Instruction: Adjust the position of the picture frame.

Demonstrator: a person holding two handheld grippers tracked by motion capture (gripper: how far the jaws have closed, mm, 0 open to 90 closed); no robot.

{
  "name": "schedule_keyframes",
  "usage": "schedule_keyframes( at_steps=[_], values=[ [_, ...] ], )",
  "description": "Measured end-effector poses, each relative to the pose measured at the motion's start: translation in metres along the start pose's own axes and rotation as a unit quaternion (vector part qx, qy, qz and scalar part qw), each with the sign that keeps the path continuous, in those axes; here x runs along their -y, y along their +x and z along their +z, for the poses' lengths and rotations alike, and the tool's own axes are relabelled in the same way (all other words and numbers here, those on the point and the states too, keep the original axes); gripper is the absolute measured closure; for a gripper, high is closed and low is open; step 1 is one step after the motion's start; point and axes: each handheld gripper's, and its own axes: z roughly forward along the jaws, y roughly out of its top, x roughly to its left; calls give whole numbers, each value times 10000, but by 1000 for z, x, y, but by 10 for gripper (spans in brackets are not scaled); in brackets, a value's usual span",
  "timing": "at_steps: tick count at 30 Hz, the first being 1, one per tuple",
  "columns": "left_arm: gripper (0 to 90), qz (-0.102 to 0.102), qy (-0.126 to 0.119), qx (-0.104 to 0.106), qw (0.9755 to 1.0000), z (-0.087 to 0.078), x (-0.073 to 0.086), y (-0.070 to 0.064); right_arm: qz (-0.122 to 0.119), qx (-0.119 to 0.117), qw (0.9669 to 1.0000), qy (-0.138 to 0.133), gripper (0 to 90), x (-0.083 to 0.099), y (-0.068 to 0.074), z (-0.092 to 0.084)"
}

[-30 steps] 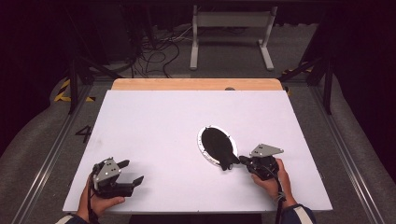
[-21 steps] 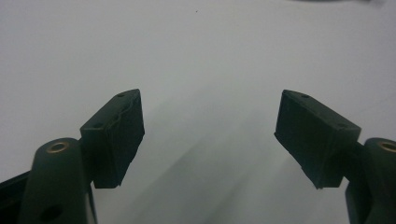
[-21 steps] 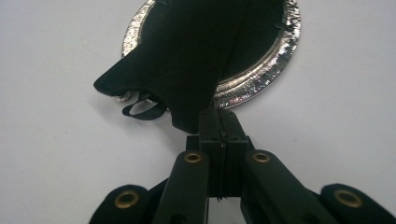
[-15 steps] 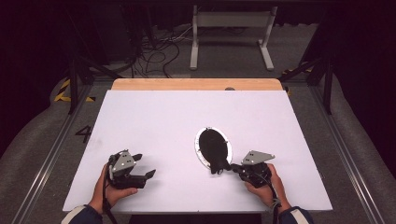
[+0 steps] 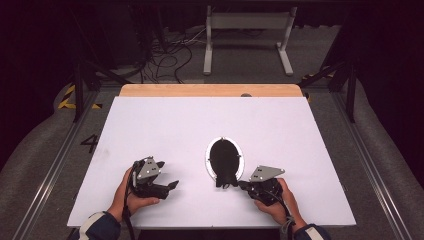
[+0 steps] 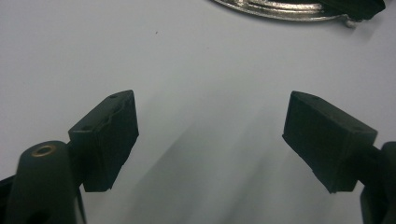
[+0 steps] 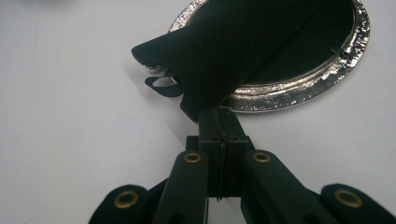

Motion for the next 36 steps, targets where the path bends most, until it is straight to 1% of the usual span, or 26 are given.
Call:
schedule_keyframes(
  at_steps=[2, 3, 5, 6, 8, 9, 12, 13, 14, 15, 16, 18, 19, 20, 22, 23, 24, 26, 27, 28, 31, 32, 33, 34, 35, 36],
  values=[
    [194, 32, -16, -9, 10000, 1, -2, 1, 3, -8, 10000, -21, 882, 0, -3, 0],
    [209, 53, -25, -27, 10000, 2, -4, 1, 17, 53, 10000, -29, 880, -1, -5, -1],
    [226, 37, -62, -11, 10000, 4, -7, 3, 141, 133, 9997, -115, 878, -1, -12, -2],
    [267, 45, -93, 23, 9999, 6, -8, 4, 269, 185, 9993, -184, 879, -2, -18, -3],
    [288, 35, -84, 82, 9999, 11, -13, 5, 374, 357, 9984, -233, 879, -6, -27, -4],
    [318, 39, -81, 125, 9999, 13, -14, 5, 417, 489, 9977, -225, 879, -8, -32, -3],
    [353, 124, -84, 200, 9997, 23, -24, 6, 515, 713, 9959, -207, 875, -14, -47, 4],
    [375, 130, -100, 177, 9997, 27, -28, 6, 525, 807, 9952, -188, 875, -15, -52, 6],
    [375, 91, -92, 179, 9998, 30, -31, 6, 604, 869, 9942, -206, 875, -17, -59, 10],
    [390, 67, -116, 233, 9996, 33, -35, 6, 646, 892, 9937, -218, 875, -18, -62, 11],
    [434, 67, -155, 293, 9994, 36, -40, 6, 689, 916, 9931, -248, 875, -20, -67, 14],
    [489, 73, -166, 277, 9995, 39, -43, 5, 810, 886, 9924, -262, 876, -24, -72, 21],
    [559, 43, -130, 417, 9990, 47, -48, 5, 817, 882, 9924, -245, 875, -25, -73, 24],
    [614, 49, -79, 415, 9991, 51, -50, 6, 802, 860, 9929, -205, 876, -26, -73, 27],
    [680, 36, -29, 384, 9993, 54, -50, 6, 780, 807, 9936, -161, 877, -27, -72, 30],
    [680, -39, -8, 457, 9989, 58, -51, 5, 752, 776, 9941, -115, 900, -28, -71, 33],
    [695, -54, 58, 494, 9987, 60, -51, 5, 676, 853, 9941, -26, 900, -29, -68, 34],
    [707, 21, 214, 429, 9988, 63, -51, 3, 745, 705, 9947, -37, 900, -27, -68, 31],
    [706, 6, 256, 409, 9988, 65, -50, 2, 805, 631, 9947, -59, 900, -26, -69, 30],
    [703, -13, 272, 406, 9988, 65, -50, 2, 902, 571, 9942, -97, 900, -24, -70, 30],
    [701, -20, 253, 423, 9988, 65, -49, 2, 899, 549, 9944, -93, 900, -23, -67, 30],
    [702, -26, 261, 429, 9987, 64, -49, 0, 898, 468, 9948, -115, 900, -22, -63, 30],
    [705, 24, 283, 427, 9987, 64, -48, -2, 870, 392, 9954, -129, 900, -22, -61, 30],
    [707, 81, 329, 437, 9985, 64, -48, -4, 783, 326, 9964, -94, 900, -22, -57, 30],
    [708, 156, 362, 457, 9982, 64, -47, -6, 707, 298, 9970, -83, 900, -22, -49, 30],
    [708, 215, 386, 458, 9980, 64, -47, -7, 707, 298, 9970, -83, 900, -22, -49, 30]
  ],
)
